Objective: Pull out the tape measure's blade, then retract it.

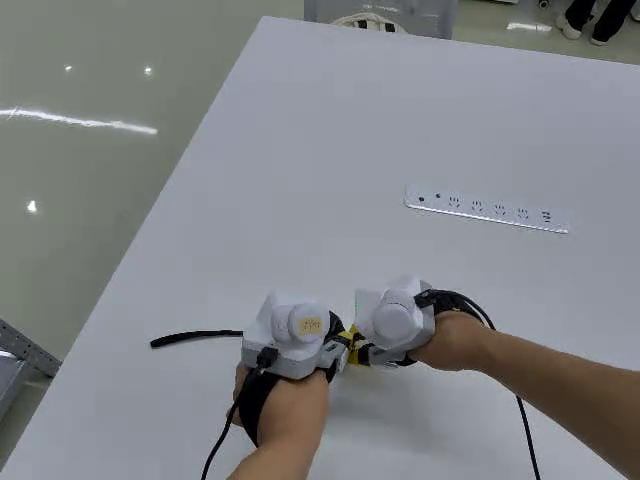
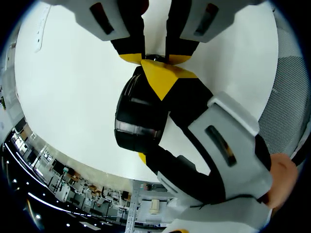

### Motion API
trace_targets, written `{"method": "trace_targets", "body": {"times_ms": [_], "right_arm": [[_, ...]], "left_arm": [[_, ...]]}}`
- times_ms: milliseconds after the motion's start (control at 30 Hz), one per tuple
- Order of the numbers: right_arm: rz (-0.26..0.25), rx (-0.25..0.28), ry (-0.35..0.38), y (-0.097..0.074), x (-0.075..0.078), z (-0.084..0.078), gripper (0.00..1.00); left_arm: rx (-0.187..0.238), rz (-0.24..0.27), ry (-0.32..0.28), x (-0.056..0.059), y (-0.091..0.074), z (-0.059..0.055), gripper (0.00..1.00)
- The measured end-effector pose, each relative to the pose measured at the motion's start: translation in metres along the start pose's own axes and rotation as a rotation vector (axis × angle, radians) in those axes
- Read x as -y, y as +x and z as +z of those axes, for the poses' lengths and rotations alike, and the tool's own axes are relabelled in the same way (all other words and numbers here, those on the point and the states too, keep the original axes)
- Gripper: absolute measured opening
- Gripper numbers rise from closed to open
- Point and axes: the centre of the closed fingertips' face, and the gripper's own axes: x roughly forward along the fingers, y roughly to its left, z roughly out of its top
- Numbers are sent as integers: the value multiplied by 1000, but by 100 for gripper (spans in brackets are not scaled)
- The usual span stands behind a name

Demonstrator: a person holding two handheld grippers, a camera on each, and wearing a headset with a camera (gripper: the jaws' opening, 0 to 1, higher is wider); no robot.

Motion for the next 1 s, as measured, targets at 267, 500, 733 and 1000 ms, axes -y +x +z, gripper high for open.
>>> {"method": "trace_targets", "body": {"times_ms": [267, 500, 733, 1000], "right_arm": [[-5, -3, -6, 0, 0, -1, 16], [-12, -7, -4, 0, 0, -1, 17], [-21, -14, 3, -1, 0, -2, 17], [-45, -22, 15, 0, 3, -2, 20]], "left_arm": [[5, -12, -21, 0, 1, 2, 62], [1, -10, -20, 1, -1, 1, 62], [5, -16, -22, 1, -2, 0, 62], [4, -26, -9, 2, -3, -1, 62]]}}
